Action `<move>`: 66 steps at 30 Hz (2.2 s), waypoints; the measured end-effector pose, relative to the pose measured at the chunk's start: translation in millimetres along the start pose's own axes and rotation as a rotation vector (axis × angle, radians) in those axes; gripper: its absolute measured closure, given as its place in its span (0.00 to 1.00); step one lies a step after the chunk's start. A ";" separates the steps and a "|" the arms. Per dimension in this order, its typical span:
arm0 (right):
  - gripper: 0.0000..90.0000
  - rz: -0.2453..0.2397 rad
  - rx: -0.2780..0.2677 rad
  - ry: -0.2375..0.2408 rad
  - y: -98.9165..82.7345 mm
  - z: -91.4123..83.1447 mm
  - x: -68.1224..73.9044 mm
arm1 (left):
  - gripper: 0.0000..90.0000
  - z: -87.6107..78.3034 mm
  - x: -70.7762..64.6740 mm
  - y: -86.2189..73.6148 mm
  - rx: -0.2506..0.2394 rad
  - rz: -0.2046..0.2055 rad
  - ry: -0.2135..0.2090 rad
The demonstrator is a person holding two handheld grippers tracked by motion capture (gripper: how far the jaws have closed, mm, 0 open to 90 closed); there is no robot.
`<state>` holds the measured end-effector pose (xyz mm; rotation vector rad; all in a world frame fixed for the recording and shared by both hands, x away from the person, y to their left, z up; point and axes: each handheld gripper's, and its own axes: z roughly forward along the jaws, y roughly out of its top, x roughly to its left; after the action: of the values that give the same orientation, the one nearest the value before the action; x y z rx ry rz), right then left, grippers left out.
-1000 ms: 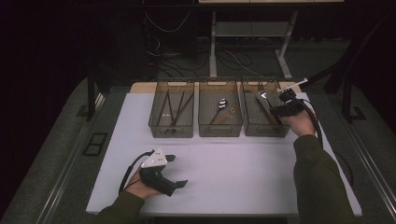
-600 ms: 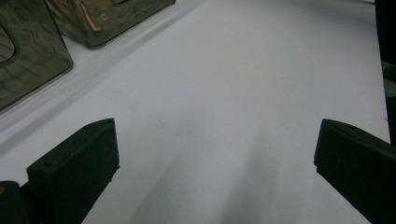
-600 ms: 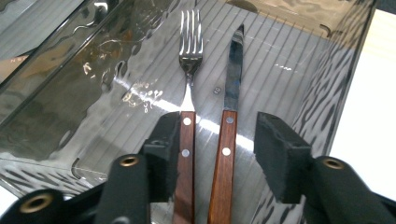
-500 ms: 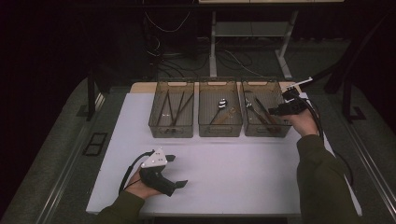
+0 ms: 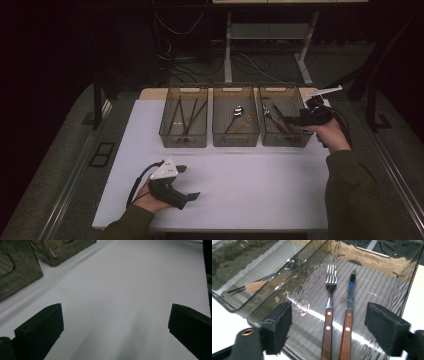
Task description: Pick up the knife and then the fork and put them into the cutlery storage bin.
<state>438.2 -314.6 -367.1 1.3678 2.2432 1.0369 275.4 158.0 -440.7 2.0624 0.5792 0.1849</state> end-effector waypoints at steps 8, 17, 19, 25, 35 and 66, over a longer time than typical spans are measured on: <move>0.20 0.009 -0.089 0.015 -17.2 -13.1 5.6 | 0.00 0.0 0.3 -0.1 0.004 0.002 0.000; 0.16 -0.005 -0.154 0.016 -37.9 -26.4 21.0 | 0.00 -1.1 1.0 -0.4 0.001 0.002 0.003; 0.16 -0.025 -0.154 0.011 -42.9 -29.2 25.8 | 0.00 -1.4 1.0 -0.4 -0.002 0.001 0.003; 0.16 -0.060 -0.164 0.030 -60.8 -37.2 38.8 | 0.00 -1.6 1.6 -0.6 -0.004 -0.005 0.006; 0.16 -0.095 -0.175 0.060 -88.6 -46.3 57.7 | 0.00 -1.8 1.3 -0.5 -0.005 -0.004 0.005; 0.16 -0.174 -0.151 0.133 -167.5 -43.6 104.4 | 0.00 -1.6 0.9 -0.6 -0.001 -0.004 0.006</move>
<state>254.4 -289.4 -447.3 1.0501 2.2759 1.2384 275.4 159.8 -440.5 2.0601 0.5869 0.1883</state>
